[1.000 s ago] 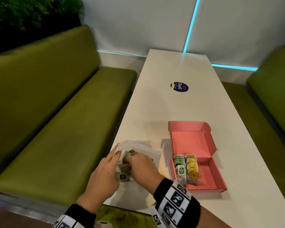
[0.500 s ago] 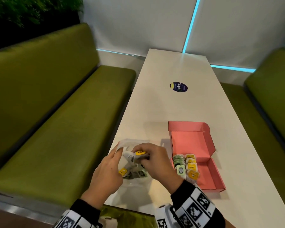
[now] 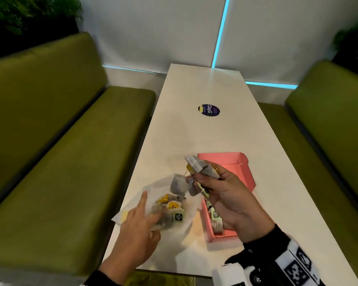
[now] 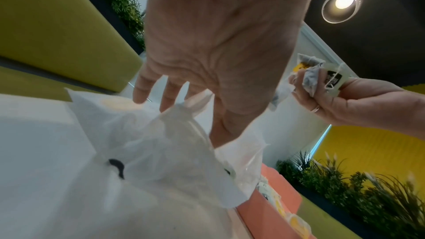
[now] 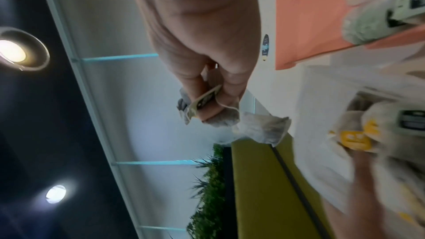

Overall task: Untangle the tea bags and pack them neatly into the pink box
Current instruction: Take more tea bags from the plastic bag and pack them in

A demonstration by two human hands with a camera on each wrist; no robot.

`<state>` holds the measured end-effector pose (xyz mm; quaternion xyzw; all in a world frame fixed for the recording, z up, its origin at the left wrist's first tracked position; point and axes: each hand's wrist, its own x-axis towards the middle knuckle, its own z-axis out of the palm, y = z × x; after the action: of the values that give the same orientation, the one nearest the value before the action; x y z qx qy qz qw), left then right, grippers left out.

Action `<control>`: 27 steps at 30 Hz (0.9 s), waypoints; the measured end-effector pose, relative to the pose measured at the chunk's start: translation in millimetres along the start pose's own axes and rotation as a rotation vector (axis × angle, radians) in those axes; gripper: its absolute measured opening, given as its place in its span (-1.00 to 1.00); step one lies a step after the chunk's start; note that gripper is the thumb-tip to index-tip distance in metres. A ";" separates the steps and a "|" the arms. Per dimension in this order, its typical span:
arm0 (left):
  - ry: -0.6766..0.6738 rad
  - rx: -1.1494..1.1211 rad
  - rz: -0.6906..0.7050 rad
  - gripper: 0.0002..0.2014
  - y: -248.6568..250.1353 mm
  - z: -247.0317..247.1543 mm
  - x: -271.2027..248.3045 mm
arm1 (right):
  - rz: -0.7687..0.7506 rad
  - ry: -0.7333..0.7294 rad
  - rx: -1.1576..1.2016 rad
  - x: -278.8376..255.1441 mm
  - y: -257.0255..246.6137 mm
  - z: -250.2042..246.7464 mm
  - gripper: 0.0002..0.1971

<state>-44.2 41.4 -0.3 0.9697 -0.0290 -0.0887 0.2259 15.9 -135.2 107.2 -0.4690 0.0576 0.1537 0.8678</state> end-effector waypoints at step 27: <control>-0.309 -2.219 -0.295 -0.46 174.8 -7.4 39.9 | -0.163 0.011 -0.667 -37.7 -32.1 -68.0 -0.69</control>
<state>-6.5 -115.9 77.4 0.2058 0.1529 -0.2100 0.9435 -6.5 -216.3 104.3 -0.7308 -0.0289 0.0917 0.6758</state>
